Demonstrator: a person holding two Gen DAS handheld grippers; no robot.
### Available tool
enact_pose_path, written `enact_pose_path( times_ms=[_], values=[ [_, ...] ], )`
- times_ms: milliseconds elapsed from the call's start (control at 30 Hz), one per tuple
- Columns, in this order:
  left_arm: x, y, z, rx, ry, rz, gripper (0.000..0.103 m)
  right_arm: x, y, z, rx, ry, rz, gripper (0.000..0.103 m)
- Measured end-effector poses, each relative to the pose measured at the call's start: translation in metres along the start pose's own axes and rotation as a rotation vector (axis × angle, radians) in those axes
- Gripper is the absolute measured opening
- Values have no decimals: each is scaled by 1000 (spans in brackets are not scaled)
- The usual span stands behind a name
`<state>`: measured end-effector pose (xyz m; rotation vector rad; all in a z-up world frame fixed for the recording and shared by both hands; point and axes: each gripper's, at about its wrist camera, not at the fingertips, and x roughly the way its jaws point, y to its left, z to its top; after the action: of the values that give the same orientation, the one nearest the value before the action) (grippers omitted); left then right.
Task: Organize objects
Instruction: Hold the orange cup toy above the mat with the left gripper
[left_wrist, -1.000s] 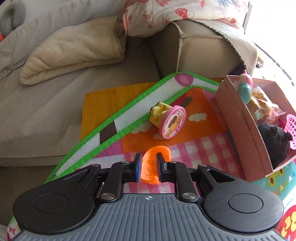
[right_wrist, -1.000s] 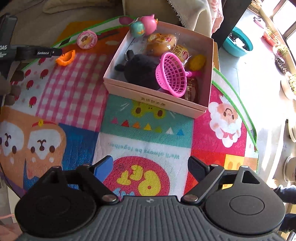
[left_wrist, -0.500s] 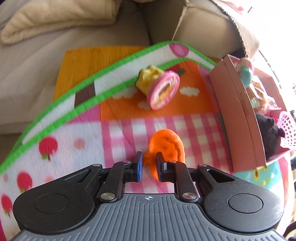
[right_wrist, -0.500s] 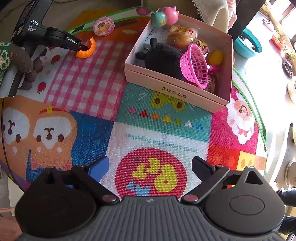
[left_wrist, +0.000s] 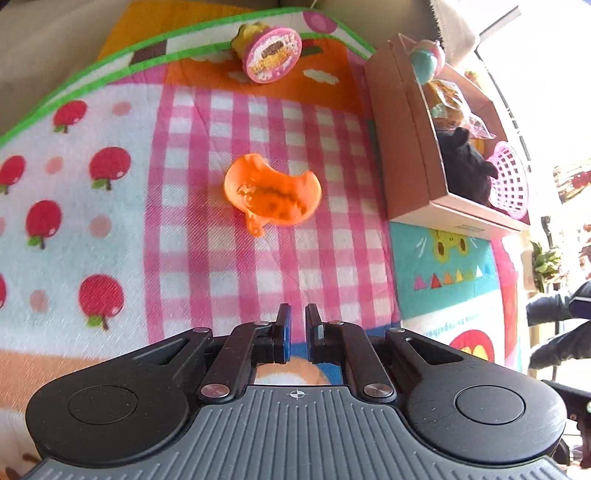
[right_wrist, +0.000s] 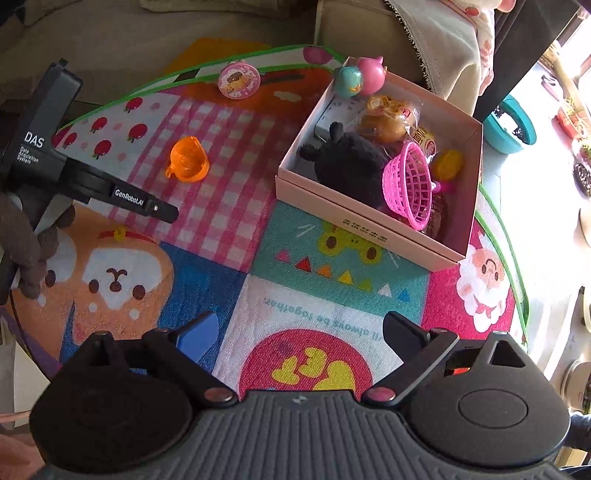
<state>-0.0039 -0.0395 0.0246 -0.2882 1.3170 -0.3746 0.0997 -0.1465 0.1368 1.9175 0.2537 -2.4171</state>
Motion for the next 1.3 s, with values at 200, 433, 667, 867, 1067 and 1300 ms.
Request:
enact_pose_path(
  times_ms=[200, 433, 667, 867, 1067, 1300],
  values=[
    [-16, -10, -12, 93, -117, 94, 14, 4, 4, -16, 2, 7, 20, 96],
    [-27, -11, -8, 13, -273, 146, 15, 16, 10, -40, 34, 42, 19, 96],
    [-9, 16, 23, -232, -213, 106, 16, 9, 2, -52, 63, 37, -1, 96],
    [7, 5, 41, -178, -221, 100, 16, 11, -14, -56, 106, 46, -17, 96],
    [-8, -3, 32, -215, -268, 75, 16, 18, -20, -61, 140, 74, -16, 96],
    [-7, -13, 18, -193, -239, 49, 16, 16, -26, -47, 145, 52, -14, 96]
  ],
)
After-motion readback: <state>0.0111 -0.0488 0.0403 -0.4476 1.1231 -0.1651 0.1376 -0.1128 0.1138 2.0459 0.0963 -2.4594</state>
